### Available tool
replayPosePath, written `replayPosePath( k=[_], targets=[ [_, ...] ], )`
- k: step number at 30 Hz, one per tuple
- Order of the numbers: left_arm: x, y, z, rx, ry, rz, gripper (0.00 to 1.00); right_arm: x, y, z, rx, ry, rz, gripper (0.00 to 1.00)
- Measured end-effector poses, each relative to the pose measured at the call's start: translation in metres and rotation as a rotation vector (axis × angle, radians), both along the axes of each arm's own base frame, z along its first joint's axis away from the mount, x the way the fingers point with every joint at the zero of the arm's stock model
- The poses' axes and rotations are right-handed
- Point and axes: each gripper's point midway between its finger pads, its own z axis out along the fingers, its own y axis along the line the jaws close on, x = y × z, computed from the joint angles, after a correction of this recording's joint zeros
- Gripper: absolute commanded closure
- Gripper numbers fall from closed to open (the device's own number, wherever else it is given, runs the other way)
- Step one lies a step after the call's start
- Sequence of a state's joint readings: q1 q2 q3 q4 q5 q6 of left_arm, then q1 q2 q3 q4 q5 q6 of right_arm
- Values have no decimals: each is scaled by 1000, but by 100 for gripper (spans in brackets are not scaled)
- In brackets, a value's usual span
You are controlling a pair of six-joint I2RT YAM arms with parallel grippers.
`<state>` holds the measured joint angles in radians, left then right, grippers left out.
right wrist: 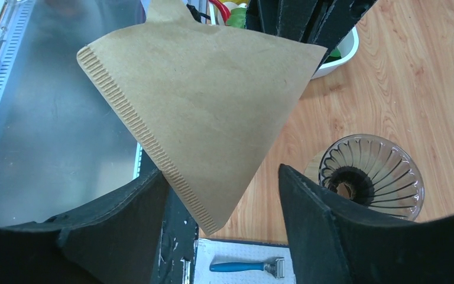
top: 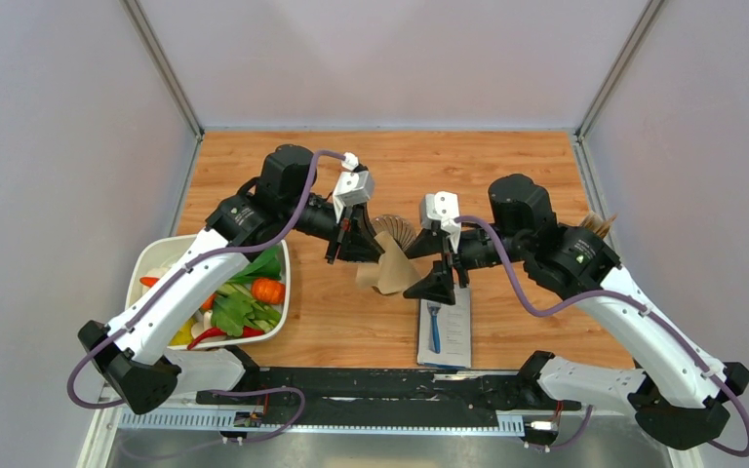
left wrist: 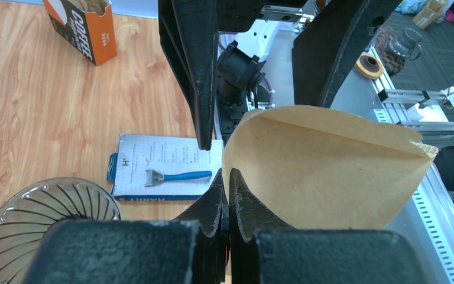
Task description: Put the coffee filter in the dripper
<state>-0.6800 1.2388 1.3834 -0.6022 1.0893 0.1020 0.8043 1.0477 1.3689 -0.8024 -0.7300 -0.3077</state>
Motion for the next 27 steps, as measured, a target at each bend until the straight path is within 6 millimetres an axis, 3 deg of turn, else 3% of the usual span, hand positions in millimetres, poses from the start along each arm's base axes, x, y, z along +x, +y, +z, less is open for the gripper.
replayPosePath(
  k=[8, 27],
  targets=[
    [-4, -2, 0, -1, -1, -13, 100, -1, 2, 0, 4, 13, 7, 50],
    [-9, -4, 8, -32, -26, -36, 100, -7, 4, 0, 18, 33, 40, 73]
  ],
)
